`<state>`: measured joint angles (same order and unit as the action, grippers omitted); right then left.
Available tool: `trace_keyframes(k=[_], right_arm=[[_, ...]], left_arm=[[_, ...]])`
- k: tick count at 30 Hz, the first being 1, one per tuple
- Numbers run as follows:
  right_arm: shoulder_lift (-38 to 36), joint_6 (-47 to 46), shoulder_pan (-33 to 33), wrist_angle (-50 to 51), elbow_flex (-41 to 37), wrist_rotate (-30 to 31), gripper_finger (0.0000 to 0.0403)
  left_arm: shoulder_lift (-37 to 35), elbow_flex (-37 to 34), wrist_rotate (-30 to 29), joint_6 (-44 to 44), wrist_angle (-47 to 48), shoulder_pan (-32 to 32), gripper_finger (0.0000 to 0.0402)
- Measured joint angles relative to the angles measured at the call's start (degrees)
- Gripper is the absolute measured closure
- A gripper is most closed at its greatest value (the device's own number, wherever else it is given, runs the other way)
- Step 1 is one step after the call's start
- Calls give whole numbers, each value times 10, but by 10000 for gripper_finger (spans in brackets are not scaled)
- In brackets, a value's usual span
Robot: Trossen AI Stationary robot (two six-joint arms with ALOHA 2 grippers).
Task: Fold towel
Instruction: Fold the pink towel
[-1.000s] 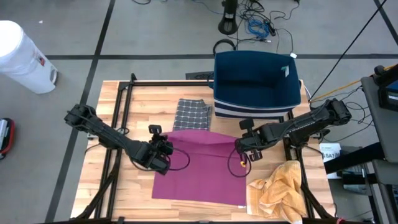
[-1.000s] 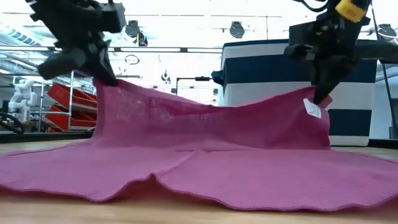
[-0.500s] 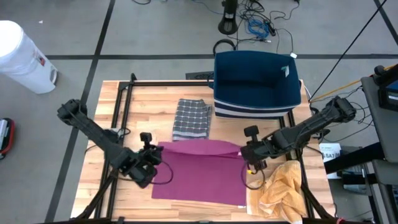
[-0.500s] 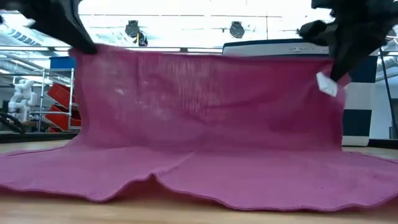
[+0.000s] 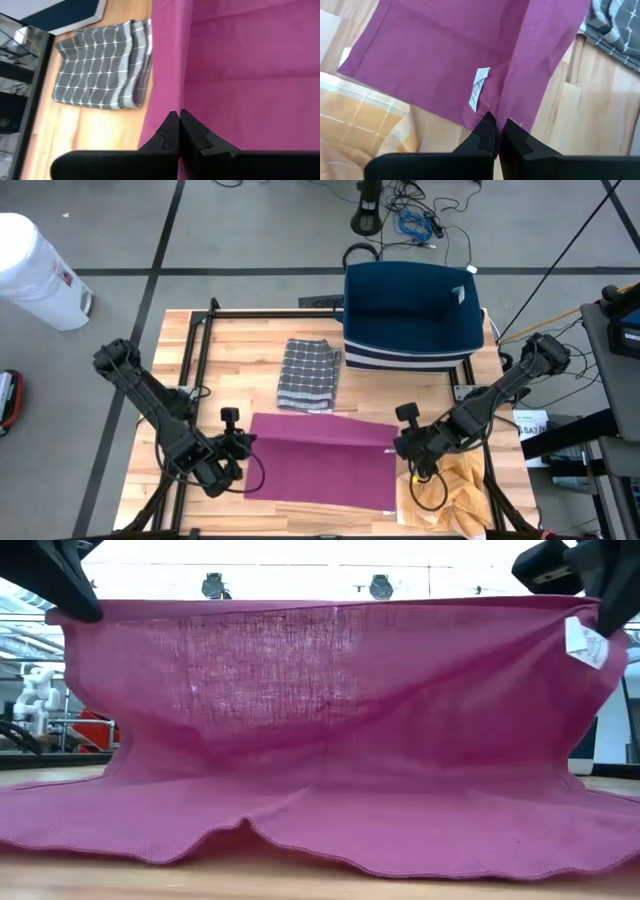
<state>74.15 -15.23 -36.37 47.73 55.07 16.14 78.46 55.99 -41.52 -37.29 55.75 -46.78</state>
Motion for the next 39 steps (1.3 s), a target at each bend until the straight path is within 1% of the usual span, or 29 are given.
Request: trace_keyframes(k=[7,12,17,22,31,34,39], right_arm=[[13,-39,-33,-9,0,0,403],[25,-49,-50,-42,0,-14,403],[45,-56,-63,-52,0,-16,403],[68,-64,-65,-65,0,-31,403],[108,-64,-65,-78,0,-57,403],[115,-64,-65,-80,0,-61,403],[120,-60,-65,-95,0,-72,403]], left_arm=[[0,0,13,-13,-29,-13,401],[0,0,35,-14,-48,-17,401],[0,0,39,-19,-61,-21,401],[0,0,59,-30,-69,-21,401],[0,0,66,-37,-74,-21,401],[1,0,79,-44,-74,-21,401],[27,0,104,-58,-75,-24,401]])
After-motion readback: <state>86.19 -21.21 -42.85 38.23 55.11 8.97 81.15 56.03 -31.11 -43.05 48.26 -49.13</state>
